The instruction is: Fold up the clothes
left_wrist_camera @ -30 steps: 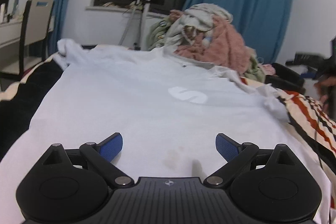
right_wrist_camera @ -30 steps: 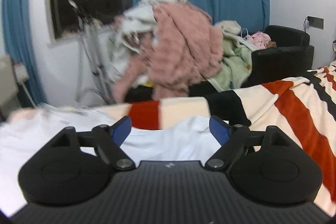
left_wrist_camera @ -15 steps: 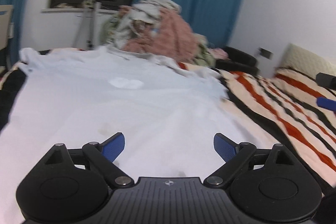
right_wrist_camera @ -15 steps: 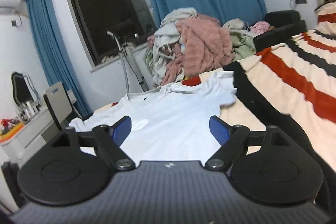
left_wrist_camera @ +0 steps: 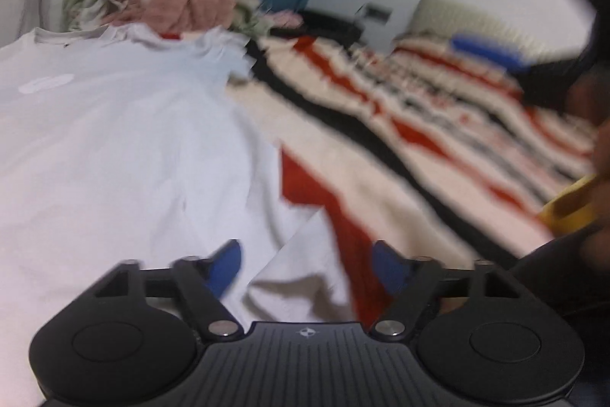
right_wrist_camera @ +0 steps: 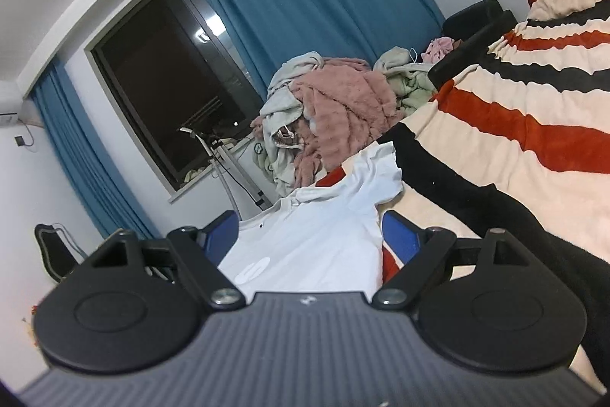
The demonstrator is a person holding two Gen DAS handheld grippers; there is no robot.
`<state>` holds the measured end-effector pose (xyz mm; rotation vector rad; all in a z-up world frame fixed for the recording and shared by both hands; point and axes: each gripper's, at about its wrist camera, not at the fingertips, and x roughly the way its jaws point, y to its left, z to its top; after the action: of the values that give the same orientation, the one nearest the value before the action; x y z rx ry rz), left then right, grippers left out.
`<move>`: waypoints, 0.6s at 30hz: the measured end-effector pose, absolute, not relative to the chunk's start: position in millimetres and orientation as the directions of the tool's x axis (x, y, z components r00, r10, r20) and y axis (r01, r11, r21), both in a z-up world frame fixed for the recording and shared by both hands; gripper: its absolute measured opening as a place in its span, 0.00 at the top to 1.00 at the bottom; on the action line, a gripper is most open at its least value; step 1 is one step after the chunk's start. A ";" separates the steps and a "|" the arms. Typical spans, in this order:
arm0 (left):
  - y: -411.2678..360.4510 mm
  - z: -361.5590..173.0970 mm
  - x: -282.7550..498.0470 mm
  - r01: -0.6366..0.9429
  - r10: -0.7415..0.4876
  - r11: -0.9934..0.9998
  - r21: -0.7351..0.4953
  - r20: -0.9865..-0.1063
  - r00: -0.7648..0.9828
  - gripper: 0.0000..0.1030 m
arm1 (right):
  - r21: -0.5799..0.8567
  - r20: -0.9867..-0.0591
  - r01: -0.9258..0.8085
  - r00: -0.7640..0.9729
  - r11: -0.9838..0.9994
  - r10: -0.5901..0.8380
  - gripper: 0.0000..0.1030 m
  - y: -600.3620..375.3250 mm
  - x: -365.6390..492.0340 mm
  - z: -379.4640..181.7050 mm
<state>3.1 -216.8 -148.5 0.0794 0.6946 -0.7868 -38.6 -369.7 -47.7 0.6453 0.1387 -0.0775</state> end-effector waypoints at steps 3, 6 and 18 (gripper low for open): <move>-225.5 -155.7 -7.9 0.718 -0.669 0.667 -0.199 -0.584 0.459 0.96 | 0.597 -0.143 0.107 0.989 0.795 -0.026 0.18 -370.7 -40.7 -49.2; -245.5 -151.7 -27.2 0.817 -0.714 0.562 -0.132 -0.576 0.397 0.96 | 0.604 -0.126 0.094 0.992 0.792 -0.022 0.18 -371.2 -42.7 -51.1; -230.6 -138.5 -0.8 0.730 -0.652 0.650 -0.211 -0.647 0.394 0.34 | 0.552 -0.144 0.081 0.990 0.830 0.000 0.18 -360.7 -36.6 -50.8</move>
<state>-0.8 -230.6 -138.5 0.1132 0.7666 -0.8787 -36.6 -360.7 -50.8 0.5907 0.1405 -0.0431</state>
